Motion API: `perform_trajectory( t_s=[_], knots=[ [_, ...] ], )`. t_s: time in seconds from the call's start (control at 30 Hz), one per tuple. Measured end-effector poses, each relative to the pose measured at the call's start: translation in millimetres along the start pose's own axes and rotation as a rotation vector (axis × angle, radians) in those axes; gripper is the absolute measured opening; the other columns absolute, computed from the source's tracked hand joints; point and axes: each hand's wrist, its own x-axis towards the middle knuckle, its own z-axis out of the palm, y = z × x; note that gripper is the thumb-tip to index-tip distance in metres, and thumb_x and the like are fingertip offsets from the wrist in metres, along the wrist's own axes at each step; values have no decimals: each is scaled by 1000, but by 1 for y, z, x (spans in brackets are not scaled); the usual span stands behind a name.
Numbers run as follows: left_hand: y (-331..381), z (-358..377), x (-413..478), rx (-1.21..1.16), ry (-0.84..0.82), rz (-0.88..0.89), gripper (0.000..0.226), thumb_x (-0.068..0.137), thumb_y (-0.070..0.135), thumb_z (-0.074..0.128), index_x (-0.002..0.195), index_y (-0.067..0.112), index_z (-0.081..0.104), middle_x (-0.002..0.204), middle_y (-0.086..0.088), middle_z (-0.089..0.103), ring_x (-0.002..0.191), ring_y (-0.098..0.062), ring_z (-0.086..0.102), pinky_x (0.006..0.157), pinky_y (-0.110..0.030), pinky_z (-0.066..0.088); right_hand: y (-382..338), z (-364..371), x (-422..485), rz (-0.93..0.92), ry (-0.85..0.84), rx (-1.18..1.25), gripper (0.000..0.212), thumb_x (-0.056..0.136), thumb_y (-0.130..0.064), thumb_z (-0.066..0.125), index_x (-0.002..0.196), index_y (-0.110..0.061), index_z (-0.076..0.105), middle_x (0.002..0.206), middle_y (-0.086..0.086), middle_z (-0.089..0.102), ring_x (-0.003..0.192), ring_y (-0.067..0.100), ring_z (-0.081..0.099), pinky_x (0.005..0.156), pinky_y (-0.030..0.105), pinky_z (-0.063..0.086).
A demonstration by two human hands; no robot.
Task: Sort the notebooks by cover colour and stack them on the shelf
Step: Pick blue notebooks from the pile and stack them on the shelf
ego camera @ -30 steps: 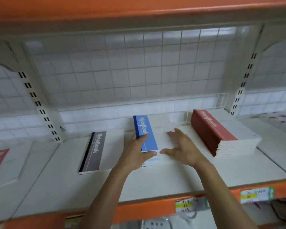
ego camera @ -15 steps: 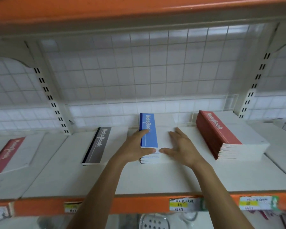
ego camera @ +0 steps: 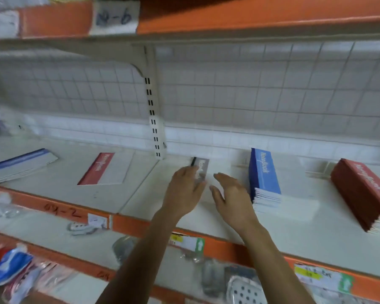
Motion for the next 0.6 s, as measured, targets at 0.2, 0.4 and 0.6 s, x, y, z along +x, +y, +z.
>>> perform_trajectory(
  t_s=[0.2, 0.4, 0.6],
  knots=[
    [-107, -72, -37, 318, 88, -23, 50, 96, 39, 43, 135, 8, 49, 138, -14, 50, 130, -30, 43, 109, -39, 34, -104, 91, 7, -60, -89, 83, 34, 93, -15, 52, 124, -1, 57, 123, 15, 62, 115, 31, 56, 100, 30, 38],
    [-204, -143, -70, 411, 96, -105, 47, 97, 39, 44, 138, 15, 44, 141, -9, 46, 131, -26, 41, 106, -38, 36, -200, 172, 17, -47, -184, 102, 41, 96, -22, 47, 133, -3, 49, 137, 15, 51, 129, 28, 45, 109, 30, 30],
    [-271, -189, -85, 407, 74, -201, 49, 97, 37, 44, 141, 14, 40, 146, -10, 40, 137, -26, 32, 113, -38, 29, -267, 227, 31, -43, -232, 106, 42, 96, -23, 47, 135, -7, 47, 137, 10, 51, 128, 26, 44, 107, 28, 29]
  ],
)
